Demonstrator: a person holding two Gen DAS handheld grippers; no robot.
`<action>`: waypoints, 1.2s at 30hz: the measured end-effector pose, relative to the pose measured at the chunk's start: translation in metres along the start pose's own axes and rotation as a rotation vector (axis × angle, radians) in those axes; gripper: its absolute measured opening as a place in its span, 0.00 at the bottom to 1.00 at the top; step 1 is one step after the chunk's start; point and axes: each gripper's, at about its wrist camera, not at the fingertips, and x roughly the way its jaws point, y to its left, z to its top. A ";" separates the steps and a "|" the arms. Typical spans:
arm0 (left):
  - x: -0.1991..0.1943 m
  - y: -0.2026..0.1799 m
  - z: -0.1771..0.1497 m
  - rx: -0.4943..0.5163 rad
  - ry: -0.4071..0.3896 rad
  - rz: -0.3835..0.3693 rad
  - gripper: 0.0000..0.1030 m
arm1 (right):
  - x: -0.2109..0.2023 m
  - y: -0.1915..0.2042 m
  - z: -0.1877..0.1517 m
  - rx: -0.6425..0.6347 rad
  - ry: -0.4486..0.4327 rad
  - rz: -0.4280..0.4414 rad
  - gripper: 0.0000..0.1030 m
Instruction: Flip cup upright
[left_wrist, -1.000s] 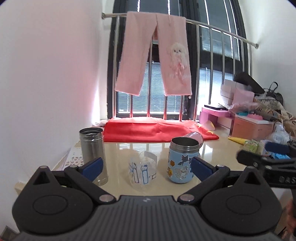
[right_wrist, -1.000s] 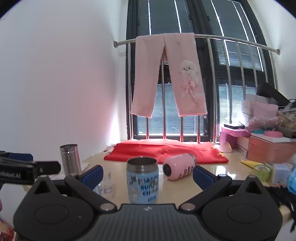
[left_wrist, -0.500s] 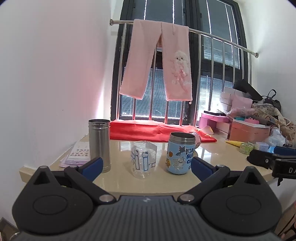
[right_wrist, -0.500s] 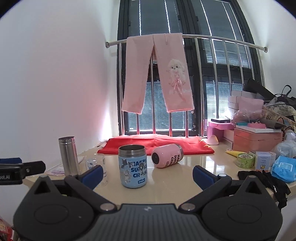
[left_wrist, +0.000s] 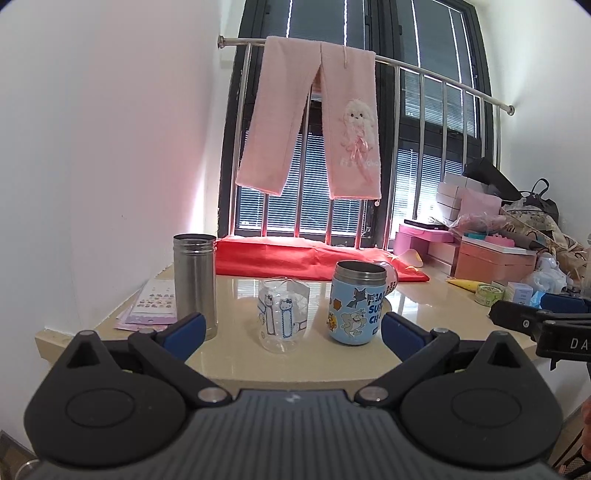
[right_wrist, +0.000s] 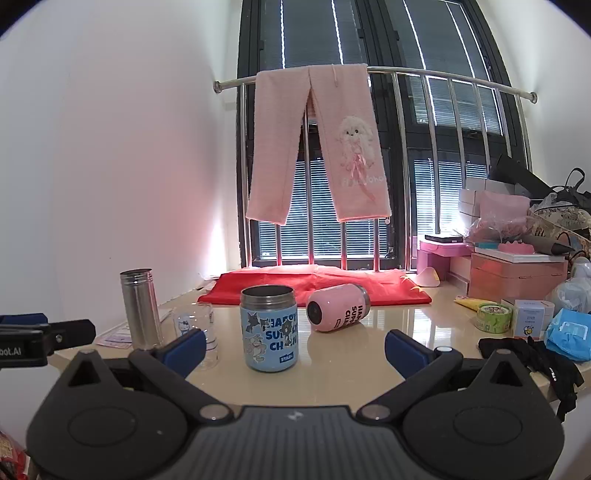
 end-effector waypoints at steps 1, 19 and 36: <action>0.000 0.000 -0.001 0.000 0.000 0.000 1.00 | 0.000 0.000 -0.001 0.000 -0.001 0.001 1.00; -0.001 -0.001 -0.002 0.001 0.000 -0.001 1.00 | 0.000 0.004 -0.002 -0.002 0.002 -0.002 1.00; -0.001 -0.002 -0.003 0.001 0.000 0.001 1.00 | 0.000 0.005 -0.002 -0.002 0.002 -0.003 1.00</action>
